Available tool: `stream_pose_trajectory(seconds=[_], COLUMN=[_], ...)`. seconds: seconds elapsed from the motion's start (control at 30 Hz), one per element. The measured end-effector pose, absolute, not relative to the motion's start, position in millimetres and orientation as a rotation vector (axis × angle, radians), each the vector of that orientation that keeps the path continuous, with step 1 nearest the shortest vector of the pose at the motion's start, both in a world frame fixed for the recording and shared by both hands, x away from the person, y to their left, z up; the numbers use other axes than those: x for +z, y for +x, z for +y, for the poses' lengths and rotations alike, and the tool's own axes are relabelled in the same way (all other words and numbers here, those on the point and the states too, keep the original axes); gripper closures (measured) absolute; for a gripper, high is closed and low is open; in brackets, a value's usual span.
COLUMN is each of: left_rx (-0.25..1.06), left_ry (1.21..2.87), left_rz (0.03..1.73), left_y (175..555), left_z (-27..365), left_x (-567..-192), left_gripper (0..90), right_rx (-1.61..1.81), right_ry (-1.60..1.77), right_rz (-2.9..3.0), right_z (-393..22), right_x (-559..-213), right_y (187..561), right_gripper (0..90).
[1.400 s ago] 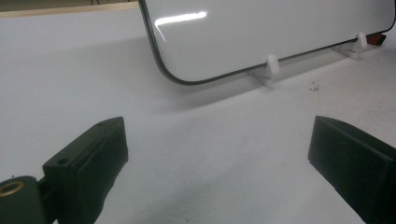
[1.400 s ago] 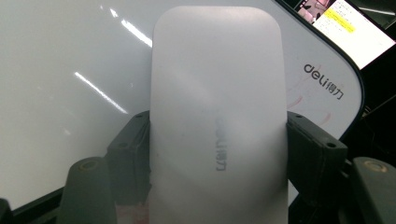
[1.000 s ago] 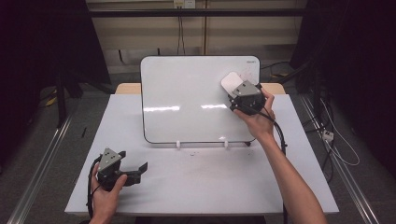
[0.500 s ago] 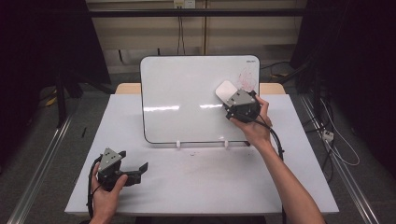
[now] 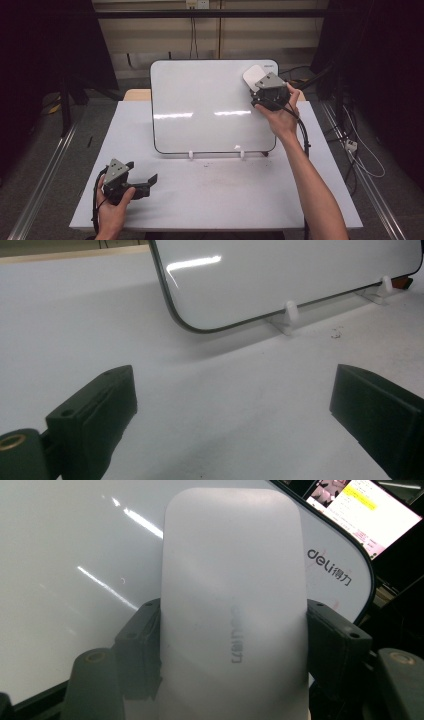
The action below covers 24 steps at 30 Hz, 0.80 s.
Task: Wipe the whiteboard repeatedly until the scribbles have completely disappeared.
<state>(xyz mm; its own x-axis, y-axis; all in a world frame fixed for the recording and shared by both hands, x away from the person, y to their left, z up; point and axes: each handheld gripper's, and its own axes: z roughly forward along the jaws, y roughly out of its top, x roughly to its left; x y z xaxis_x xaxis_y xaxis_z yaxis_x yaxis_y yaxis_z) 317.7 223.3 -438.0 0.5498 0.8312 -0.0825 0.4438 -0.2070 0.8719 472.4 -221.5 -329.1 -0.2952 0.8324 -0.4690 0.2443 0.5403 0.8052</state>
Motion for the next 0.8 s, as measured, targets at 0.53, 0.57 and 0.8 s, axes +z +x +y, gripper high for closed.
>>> stream_pose_trajectory(seconds=[0.53, 0.57, 0.8], left_rx=[0.515, 0.516, 0.515], left_ry=[1.85, 1.851, 1.848], left_rz=[1.041, 1.04, 1.04], left_y=[317.8, 317.8, 317.7], left_z=[220.9, 221.0, 220.2], left_x=[-438.0, -437.9, -437.9], left_gripper=[4.8, 4.8, 4.7], right_rx=[0.75, 0.742, 0.702], right_ry=[0.809, 0.798, 0.711], right_rz=[1.89, 1.9, 1.966], right_z=[-202.3, -200.6, -179.0], right_x=[-365.3, -367.4, -383.5], right_y=[441.4, 440.0, 425.3], right_gripper=[31.5, 31.5, 31.6])
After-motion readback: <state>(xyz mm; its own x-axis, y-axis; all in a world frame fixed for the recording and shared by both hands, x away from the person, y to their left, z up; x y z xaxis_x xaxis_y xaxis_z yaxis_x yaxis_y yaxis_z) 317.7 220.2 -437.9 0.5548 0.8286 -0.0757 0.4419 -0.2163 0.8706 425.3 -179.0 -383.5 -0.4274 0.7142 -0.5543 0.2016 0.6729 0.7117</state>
